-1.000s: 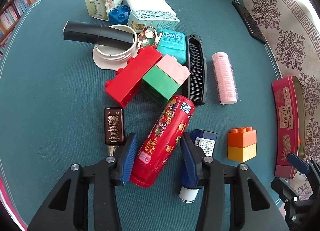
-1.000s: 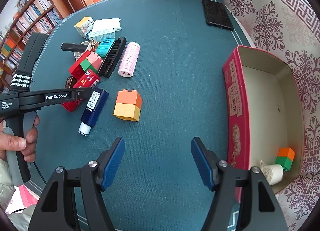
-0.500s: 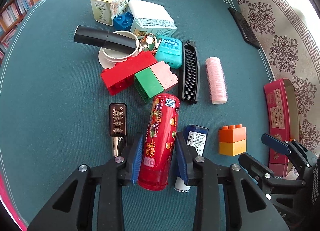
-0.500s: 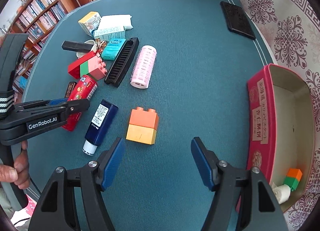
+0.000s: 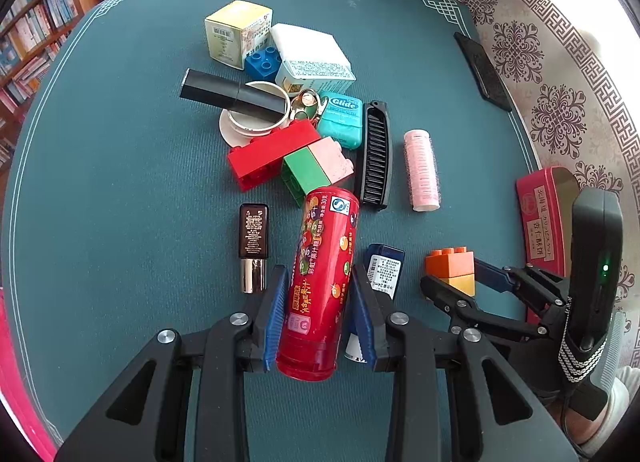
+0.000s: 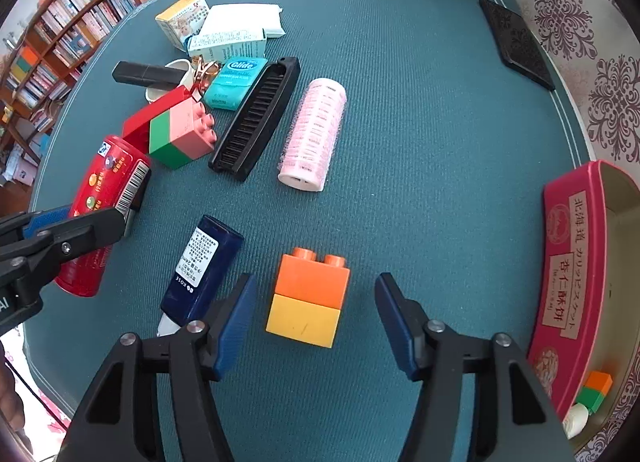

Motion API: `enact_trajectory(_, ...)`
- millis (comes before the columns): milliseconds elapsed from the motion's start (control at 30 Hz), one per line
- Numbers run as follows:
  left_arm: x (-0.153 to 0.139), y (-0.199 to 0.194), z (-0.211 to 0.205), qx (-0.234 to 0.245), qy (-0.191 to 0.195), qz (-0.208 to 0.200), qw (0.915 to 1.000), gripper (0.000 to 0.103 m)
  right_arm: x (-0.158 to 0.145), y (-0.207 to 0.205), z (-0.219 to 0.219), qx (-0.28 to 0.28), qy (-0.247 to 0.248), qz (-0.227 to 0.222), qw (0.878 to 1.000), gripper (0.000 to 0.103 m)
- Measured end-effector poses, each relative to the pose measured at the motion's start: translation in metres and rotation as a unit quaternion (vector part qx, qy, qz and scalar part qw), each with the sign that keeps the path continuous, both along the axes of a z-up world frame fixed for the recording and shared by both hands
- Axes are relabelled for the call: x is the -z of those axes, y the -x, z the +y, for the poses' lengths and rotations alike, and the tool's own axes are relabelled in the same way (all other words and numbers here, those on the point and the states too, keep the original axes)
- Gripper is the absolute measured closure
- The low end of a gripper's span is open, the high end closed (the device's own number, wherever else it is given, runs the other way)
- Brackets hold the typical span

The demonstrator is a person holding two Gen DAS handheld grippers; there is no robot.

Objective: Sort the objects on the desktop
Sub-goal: 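Grasp the red snack tube with the left gripper while the right gripper grasps the orange-yellow block, then carry the red tube and orange-yellow block over the tin box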

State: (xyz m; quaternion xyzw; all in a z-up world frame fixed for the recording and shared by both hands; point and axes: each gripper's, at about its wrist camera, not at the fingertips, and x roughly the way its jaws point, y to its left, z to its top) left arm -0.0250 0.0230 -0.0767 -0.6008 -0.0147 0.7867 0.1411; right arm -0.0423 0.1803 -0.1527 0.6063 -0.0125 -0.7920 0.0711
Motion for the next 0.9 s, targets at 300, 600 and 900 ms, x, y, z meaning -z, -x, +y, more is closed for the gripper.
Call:
enact_trajectory(300, -0.008, -0.006, 0.008, 0.004, 0.005, 0.004, 1.0, 0.069, -0.003, -0.008, 0.006, -0.01, 0.011, -0.005, 1.0, 0.068)
enact_trajectory(600, -0.026, -0.017, 0.033, 0.023, 0.007, 0.019, 0.9995, 0.069, -0.036, -0.027, 0.035, 0.002, 0.04, 0.017, 0.999, 0.068)
enact_trajectory(900, -0.049, -0.036, 0.082, 0.055, 0.004, 0.041, 0.9976, 0.069, -0.077, -0.051, 0.088, 0.041, 0.049, 0.066, 0.996, 0.068)
